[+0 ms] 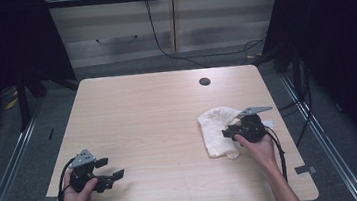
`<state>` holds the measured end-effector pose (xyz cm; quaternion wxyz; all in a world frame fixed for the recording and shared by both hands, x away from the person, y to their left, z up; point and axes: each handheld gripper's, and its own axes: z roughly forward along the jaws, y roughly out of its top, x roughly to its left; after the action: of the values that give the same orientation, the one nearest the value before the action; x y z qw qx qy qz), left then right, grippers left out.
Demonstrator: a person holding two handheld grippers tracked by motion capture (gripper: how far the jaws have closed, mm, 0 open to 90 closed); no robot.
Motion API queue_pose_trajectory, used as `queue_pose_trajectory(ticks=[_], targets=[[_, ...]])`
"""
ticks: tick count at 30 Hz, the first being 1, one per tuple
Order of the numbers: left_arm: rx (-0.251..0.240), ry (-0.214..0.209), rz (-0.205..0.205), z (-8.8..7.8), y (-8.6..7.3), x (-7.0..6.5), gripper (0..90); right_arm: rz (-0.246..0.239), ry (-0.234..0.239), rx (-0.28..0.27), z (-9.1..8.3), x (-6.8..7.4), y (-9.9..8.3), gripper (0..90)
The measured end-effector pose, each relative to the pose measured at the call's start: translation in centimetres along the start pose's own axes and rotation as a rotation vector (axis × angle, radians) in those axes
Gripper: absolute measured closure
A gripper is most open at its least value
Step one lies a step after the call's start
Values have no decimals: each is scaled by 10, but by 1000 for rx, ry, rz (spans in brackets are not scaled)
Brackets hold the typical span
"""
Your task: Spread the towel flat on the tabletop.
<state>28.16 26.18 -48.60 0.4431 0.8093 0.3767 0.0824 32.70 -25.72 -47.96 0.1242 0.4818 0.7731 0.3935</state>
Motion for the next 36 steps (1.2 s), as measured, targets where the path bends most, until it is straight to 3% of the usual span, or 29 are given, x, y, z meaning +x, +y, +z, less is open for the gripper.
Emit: queue_pose_trajectory(ticks=[5, 9, 10, 11, 14, 36], targets=[[-1, 1, 2, -1, 0, 0, 167, -5, -10, 34, 12, 0, -3, 566], [-3, 0, 1, -1, 0, -1, 167, -28, -29, 59, 18, 3, -5, 724], [-5, 0, 1, -1, 0, -1, 167, -28, -29, 59, 18, 3, -5, 724], [-4, 0, 2, -1, 0, 0, 167, -31, -22, 68, 18, 6, -5, 803], [-6, -2, 1, -1, 1, 0, 167, -42, -13, 77, 20, 9, -5, 847], [-6, -3, 11, -2, 2, -1, 167, -89, 95, 104, 36, 40, -3, 864]])
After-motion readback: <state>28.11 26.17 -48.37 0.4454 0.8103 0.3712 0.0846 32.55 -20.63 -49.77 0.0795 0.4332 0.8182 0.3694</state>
